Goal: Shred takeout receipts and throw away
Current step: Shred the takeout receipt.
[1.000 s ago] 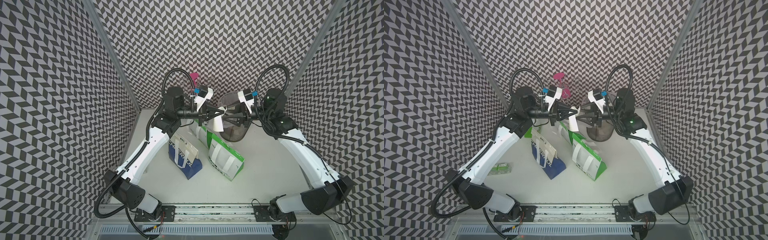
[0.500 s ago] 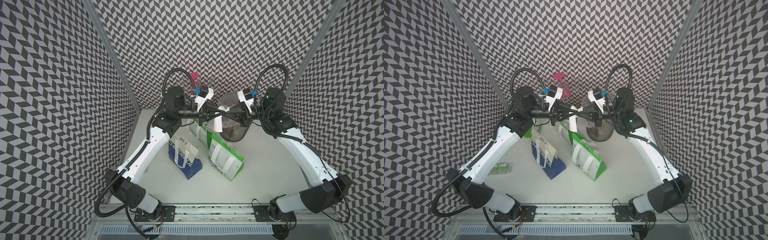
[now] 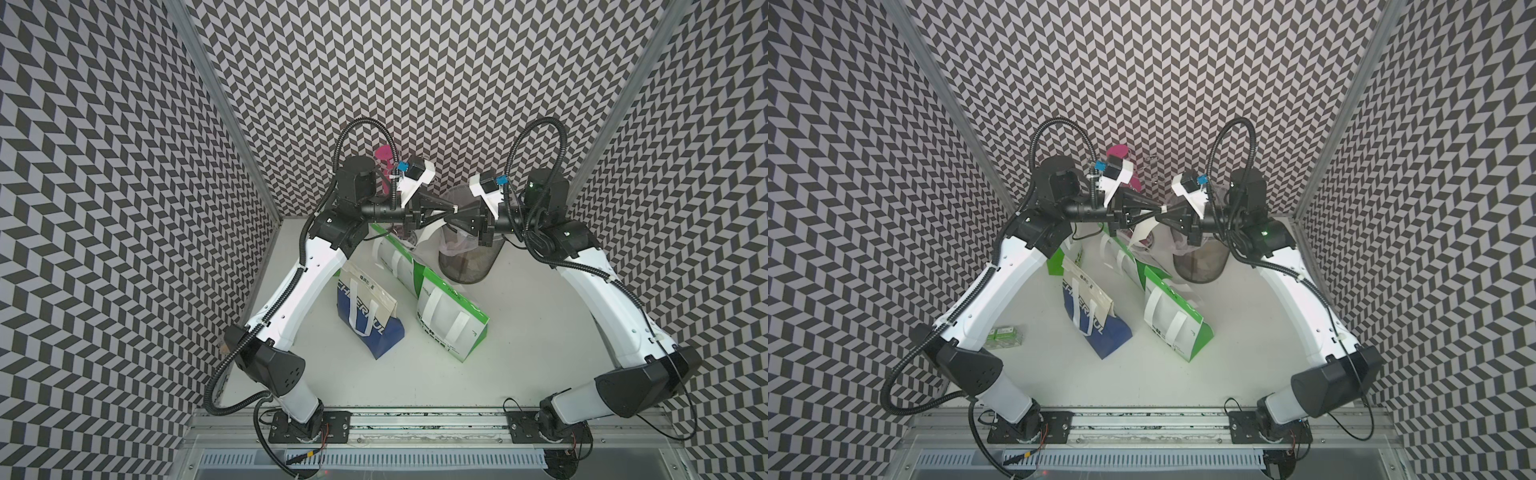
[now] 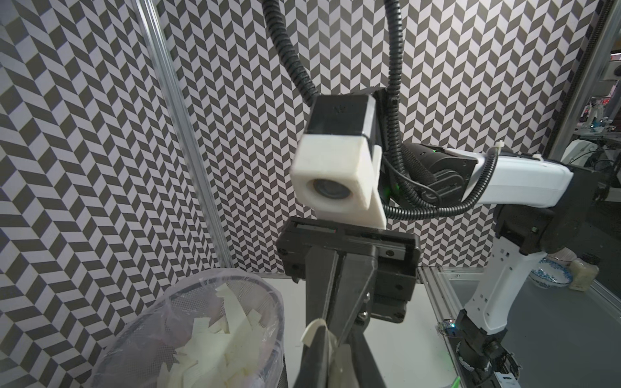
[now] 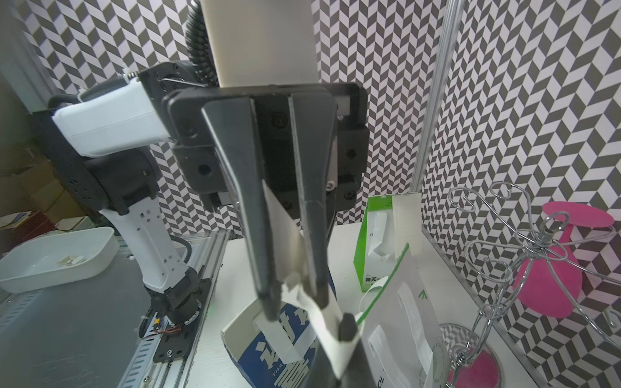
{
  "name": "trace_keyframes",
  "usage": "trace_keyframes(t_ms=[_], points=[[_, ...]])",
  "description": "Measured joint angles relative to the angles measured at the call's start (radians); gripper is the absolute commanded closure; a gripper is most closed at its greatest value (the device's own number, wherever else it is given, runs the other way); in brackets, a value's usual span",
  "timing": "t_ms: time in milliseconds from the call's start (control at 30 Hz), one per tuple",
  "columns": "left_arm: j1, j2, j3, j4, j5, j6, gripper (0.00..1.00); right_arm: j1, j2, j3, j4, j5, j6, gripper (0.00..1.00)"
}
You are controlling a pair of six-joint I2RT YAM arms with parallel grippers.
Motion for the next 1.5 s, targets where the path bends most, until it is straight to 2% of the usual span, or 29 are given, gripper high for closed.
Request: trace_keyframes(t_ms=[67,400,433,467,533,633,867,1000,1100,1333,1500], points=[[0.000,0.008,0.009,-0.029,-0.015,0.008,0.95,0.000,0.005,0.000,-0.018,0.014,-0.006,1.00],[-0.002,0.005,0.010,-0.089,-0.081,0.034,1.00,-0.002,0.008,0.000,-0.024,0.049,-0.015,1.00],[-0.002,0.004,0.010,-0.095,-0.087,0.035,1.00,-0.002,0.008,0.000,-0.024,0.050,-0.017,0.96],[-0.002,0.004,0.010,-0.099,-0.090,0.037,1.00,-0.002,0.008,0.000,-0.024,0.050,-0.018,0.85],[-0.002,0.004,0.010,-0.111,-0.098,0.037,1.00,-0.006,0.008,-0.004,-0.014,0.032,-0.014,0.70],[-0.001,0.004,0.010,-0.121,-0.103,0.037,1.00,-0.007,0.003,-0.023,0.027,-0.018,0.002,0.60],[0.000,0.004,0.016,-0.123,-0.092,0.029,1.00,-0.008,-0.002,-0.045,0.087,-0.093,0.037,0.74],[0.000,0.004,0.016,-0.119,-0.076,0.020,1.00,-0.009,0.007,-0.034,0.094,-0.102,0.050,0.86],[0.000,0.004,0.016,-0.117,-0.074,0.014,1.00,-0.010,0.020,-0.024,0.093,-0.105,0.057,1.00],[0.002,0.004,0.016,-0.109,-0.090,0.007,1.00,-0.004,0.030,-0.003,0.080,-0.055,0.044,1.00],[0.004,0.004,0.016,-0.122,-0.153,-0.006,1.00,0.034,-0.054,-0.131,0.204,0.126,0.026,1.00]])
